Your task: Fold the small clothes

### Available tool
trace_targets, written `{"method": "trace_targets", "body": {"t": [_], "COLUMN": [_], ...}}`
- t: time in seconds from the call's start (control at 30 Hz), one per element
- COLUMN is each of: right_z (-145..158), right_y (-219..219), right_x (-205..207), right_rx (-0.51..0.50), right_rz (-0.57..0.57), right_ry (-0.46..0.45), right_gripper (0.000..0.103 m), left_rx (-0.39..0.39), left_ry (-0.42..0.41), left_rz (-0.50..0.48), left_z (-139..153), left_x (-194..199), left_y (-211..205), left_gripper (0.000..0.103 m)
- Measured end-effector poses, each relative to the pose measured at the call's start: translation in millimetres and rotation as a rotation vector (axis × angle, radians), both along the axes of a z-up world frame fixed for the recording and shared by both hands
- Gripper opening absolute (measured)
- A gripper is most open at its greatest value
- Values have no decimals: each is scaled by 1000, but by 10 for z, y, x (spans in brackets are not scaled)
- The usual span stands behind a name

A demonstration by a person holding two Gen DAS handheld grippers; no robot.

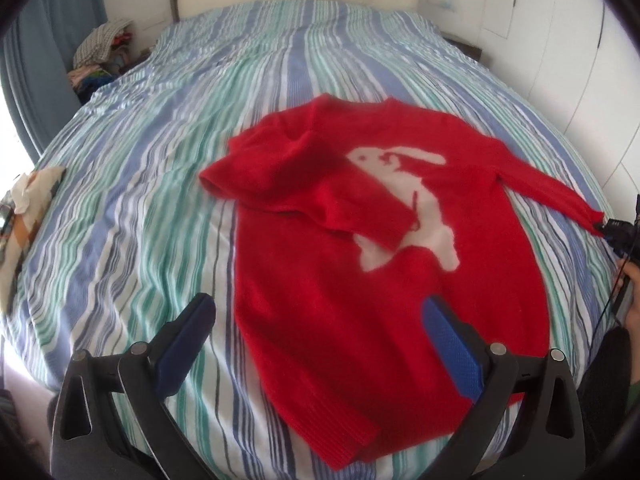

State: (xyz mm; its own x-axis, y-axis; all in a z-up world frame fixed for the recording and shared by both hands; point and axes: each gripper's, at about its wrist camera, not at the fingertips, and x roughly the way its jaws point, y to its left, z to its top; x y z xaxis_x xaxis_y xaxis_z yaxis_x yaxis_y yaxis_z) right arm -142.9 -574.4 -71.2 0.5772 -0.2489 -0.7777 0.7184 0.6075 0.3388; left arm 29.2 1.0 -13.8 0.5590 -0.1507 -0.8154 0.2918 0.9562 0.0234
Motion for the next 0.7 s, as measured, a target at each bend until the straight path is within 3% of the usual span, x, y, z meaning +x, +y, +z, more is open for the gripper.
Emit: {"method": "trace_targets", "body": {"t": [0.2, 0.23, 0.33, 0.37, 0.5, 0.53, 0.57, 0.6, 0.67, 0.7], "right_z": [-51, -37, 54, 116, 315, 343, 358, 370, 396, 414], "right_y": [132, 154, 168, 175, 203, 199, 193, 191, 201, 207], "right_x": [125, 128, 33, -13, -167, -204, -246, -261, -266, -288], "right_rx": [-138, -144, -120, -136, -229, -237, -239, -240, -250, -256], "right_rz": [52, 54, 47, 28, -17, -28, -35, -40, -43, -41], "right_ry": [145, 142, 61, 40, -8, -21, -35, -44, -55, -63], "right_gripper": [13, 18, 70, 75, 75, 75, 75, 75, 75, 75], "left_rx": [26, 37, 108, 132, 231, 238, 240, 228, 169, 134], "left_ry": [16, 18, 21, 23, 60, 81, 107, 149, 188, 191], "left_rz": [-83, -125, -301, -346, -375, -380, -382, -383, -349, -326], "left_z": [45, 42, -107, -200, -658, -758, -851, -930, -929, -849], "left_x": [419, 480, 598, 636, 864, 910, 941, 975, 1012, 1025], "left_y": [-200, -298, -705, -819, -1090, -1113, -1122, -1115, -1041, -963], "left_gripper": [103, 103, 103, 103, 100, 92, 72, 60, 16, 13]}}
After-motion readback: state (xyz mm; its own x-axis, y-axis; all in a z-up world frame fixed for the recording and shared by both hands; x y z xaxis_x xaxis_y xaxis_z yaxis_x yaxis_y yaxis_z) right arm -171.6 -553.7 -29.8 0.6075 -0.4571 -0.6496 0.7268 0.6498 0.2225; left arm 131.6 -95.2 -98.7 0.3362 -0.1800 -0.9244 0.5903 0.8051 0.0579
